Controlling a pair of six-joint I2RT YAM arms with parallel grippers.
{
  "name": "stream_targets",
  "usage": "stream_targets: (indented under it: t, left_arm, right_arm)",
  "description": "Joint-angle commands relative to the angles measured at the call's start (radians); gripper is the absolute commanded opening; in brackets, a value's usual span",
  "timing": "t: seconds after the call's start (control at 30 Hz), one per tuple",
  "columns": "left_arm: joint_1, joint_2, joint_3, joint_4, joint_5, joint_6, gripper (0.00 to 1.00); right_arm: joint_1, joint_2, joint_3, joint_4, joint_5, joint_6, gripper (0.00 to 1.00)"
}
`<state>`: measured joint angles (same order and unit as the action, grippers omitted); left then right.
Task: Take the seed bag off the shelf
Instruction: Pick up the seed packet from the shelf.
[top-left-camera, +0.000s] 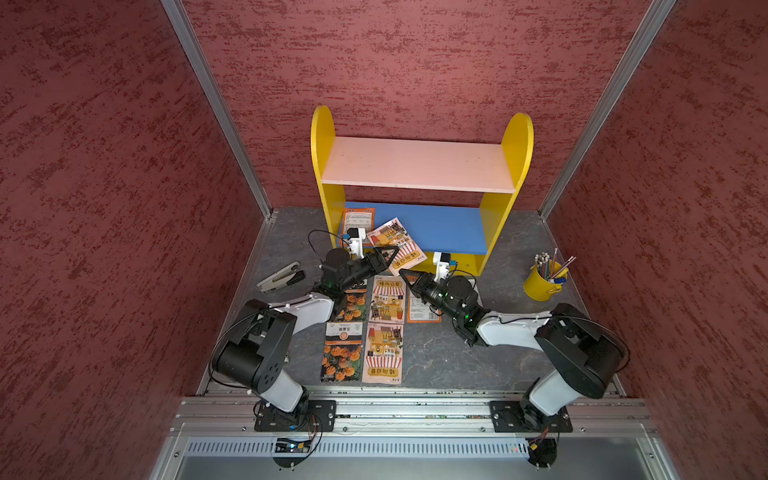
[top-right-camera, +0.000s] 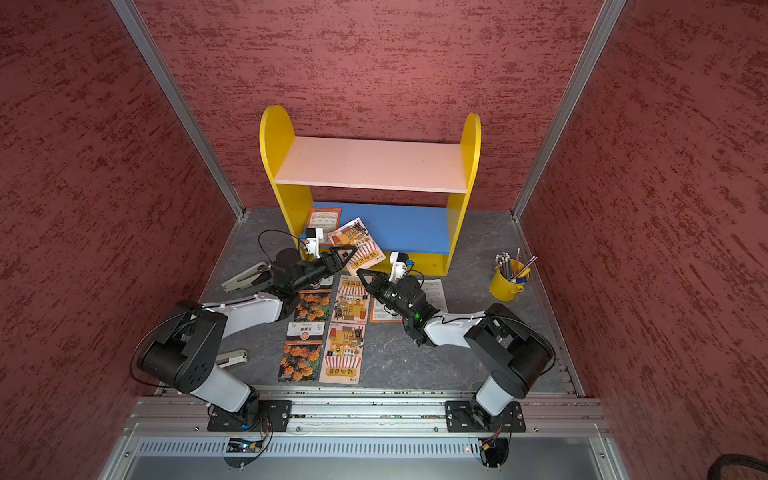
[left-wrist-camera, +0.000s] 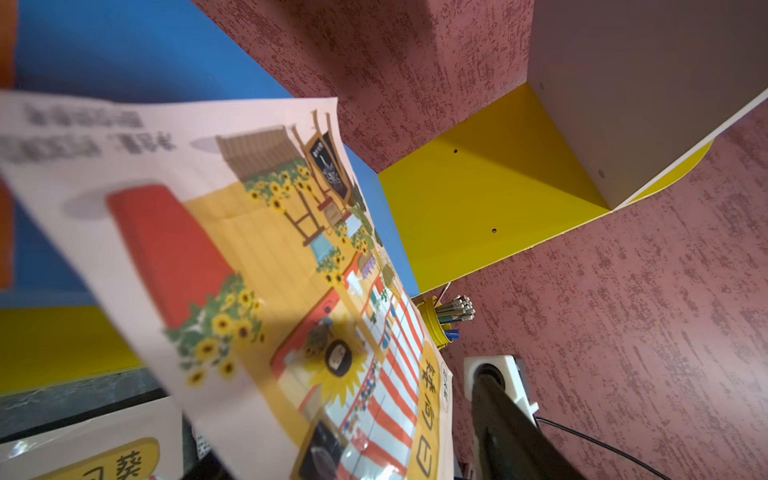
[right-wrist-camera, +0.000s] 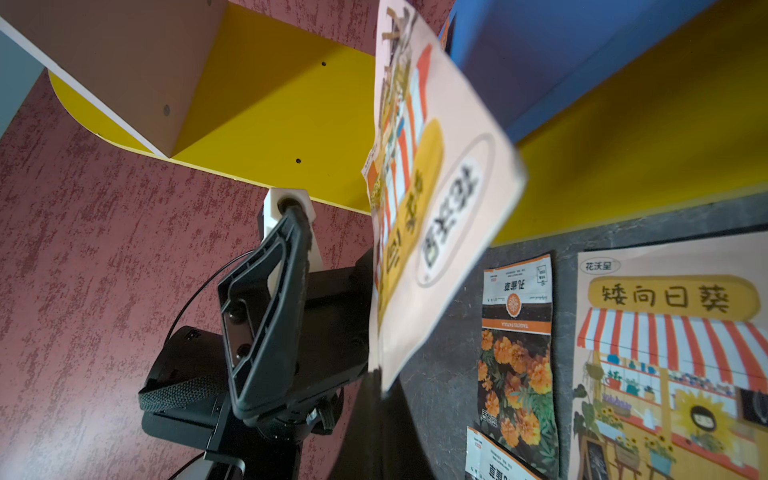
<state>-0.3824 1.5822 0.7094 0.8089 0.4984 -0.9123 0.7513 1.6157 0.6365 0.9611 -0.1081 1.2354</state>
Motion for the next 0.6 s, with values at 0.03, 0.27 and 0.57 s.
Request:
stream_targets:
  t: [0.03,0.27,0.57]
  left_arm:
    - [0.002,-0.001,0.035,0.058,0.018,-0.015,0.42]
    - [0.008,-0.008,0.05,0.037,0.062,-0.016,0.0]
    - [0.048,-0.113,0.046,-0.104,0.164,0.062,0.0]
  right_arm:
    - [0.012,-0.015,-0.016,0.037,0.014,-0.025,0.0]
    - [0.015,-0.009,-0.014,0.052,0.005,-0.033,0.05]
    - [-0.003,-0.121,-0.053,-0.085,-0.055,-0.155,0.68]
